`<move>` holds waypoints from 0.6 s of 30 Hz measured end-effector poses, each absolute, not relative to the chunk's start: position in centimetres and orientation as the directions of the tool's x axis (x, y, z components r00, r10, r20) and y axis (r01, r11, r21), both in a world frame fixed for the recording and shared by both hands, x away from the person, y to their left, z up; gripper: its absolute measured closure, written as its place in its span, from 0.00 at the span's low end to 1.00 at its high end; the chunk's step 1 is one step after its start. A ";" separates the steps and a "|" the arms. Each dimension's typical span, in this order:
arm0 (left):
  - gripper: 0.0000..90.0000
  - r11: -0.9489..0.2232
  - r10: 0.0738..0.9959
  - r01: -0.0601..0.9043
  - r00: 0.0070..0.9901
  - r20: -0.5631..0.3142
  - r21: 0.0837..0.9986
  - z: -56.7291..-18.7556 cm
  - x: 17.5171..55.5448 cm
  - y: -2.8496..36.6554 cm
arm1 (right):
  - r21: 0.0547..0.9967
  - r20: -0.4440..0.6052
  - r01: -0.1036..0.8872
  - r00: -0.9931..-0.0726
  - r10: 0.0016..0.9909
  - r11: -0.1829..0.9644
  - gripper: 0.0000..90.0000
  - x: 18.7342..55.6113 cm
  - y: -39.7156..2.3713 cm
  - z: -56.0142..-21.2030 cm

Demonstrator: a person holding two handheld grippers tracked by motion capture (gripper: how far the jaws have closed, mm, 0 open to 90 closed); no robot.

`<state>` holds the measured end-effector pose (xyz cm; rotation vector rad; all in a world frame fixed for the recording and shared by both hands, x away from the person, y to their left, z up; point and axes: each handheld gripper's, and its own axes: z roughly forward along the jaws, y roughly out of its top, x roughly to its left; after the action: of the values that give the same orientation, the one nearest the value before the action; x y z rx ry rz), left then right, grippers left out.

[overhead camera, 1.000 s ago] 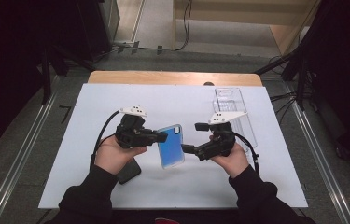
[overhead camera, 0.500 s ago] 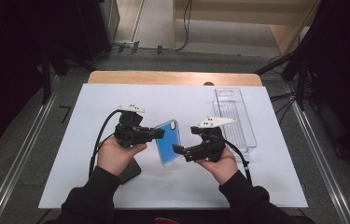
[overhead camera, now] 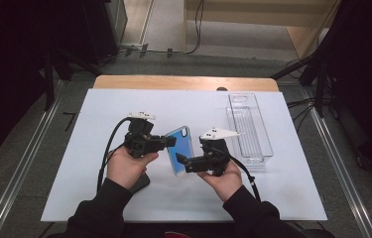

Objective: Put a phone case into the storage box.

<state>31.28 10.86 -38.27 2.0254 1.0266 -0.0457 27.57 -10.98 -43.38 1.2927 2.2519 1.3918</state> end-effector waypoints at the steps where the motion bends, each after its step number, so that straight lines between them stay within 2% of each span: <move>1: 0.89 -0.309 0.649 0.679 0.662 -0.375 0.666 -38.3 31.2 10.8 | 0.801 0.263 0.573 -0.598 0.757 0.175 0.00 27.6 -10.8 -43.4; 18: 0.89 -0.321 0.635 0.669 0.677 -0.372 0.670 -38.5 30.5 9.2 | 0.801 0.252 0.575 -0.573 0.780 0.164 0.00 27.8 -9.6 -44.0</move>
<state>30.49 9.23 -38.49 2.0341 1.0047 -0.0508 27.82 -9.57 -43.96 1.3191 2.2190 1.3688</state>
